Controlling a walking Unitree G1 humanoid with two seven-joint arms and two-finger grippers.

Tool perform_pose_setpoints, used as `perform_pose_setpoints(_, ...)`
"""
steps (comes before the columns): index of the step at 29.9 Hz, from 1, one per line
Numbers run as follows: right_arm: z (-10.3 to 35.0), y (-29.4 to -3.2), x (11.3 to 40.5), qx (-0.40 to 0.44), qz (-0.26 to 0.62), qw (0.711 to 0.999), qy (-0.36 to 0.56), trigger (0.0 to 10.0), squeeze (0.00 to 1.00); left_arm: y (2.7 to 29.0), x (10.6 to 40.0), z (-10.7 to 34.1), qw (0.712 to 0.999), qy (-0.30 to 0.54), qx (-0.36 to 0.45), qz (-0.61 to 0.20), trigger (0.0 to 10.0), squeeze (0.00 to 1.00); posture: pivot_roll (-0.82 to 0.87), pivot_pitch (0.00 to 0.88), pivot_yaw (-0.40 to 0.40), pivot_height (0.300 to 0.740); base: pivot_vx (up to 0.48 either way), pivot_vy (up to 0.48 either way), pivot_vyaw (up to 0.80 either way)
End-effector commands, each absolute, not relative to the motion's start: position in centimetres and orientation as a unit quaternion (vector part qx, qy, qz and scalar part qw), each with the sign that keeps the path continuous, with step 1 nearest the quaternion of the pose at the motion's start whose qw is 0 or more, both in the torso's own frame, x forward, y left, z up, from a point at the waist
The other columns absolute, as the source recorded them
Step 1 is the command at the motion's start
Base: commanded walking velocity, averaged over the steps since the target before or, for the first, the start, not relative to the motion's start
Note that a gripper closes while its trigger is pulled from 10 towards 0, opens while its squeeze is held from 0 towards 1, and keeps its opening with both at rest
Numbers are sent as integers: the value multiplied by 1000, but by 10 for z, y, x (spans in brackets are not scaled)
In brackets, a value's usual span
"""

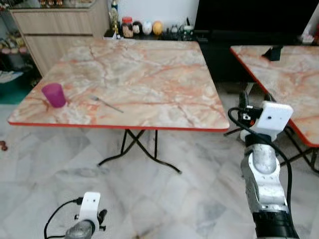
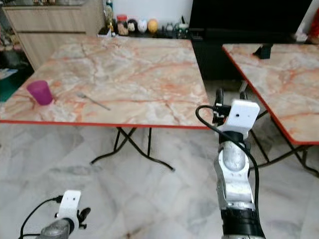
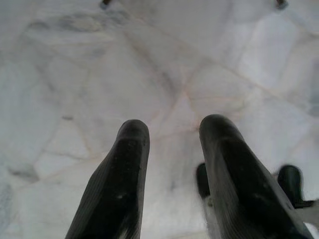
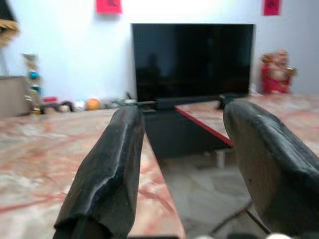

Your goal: Setting the table

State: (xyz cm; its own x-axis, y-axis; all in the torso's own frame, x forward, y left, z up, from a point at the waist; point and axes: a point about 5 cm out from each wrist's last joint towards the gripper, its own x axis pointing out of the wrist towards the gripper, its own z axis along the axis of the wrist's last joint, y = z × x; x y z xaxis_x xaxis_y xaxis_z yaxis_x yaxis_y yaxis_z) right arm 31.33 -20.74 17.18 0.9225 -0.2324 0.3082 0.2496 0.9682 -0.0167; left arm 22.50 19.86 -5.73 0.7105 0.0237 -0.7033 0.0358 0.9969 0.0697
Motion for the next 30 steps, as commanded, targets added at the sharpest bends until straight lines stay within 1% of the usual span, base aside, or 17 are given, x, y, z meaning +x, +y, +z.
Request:
perform_pose_setpoints(1, 175, -205, 315, -27, -119, 980, -160, 10000, 0, 202, 222, -59, 921, 387, 46, -2, 10000, 0, 19, 0, -17, 740, 0, 285, 0)
perform_pose_setpoints(15, 177, -203, 316, -27, -118, 979, -165, 10000, 0, 203, 222, -59, 921, 386, 48, -3, 10000, 0, 22, 0, -18, 740, 0, 286, 0)
perform_pose_setpoints(25, 182, -204, 319, -25, -124, 977, -174, 10000, 0, 203, 226, -56, 923, 382, 52, -4, 10000, 0, 25, 0, -3, 740, 0, 284, 0)
perform_pose_setpoints(30, 180, -204, 319, -27, -120, 978, -171, 10000, 0, 202, 226, -56, 922, 383, 54, -4, 10000, 0, 42, 0, -16, 740, 0, 0, 0)
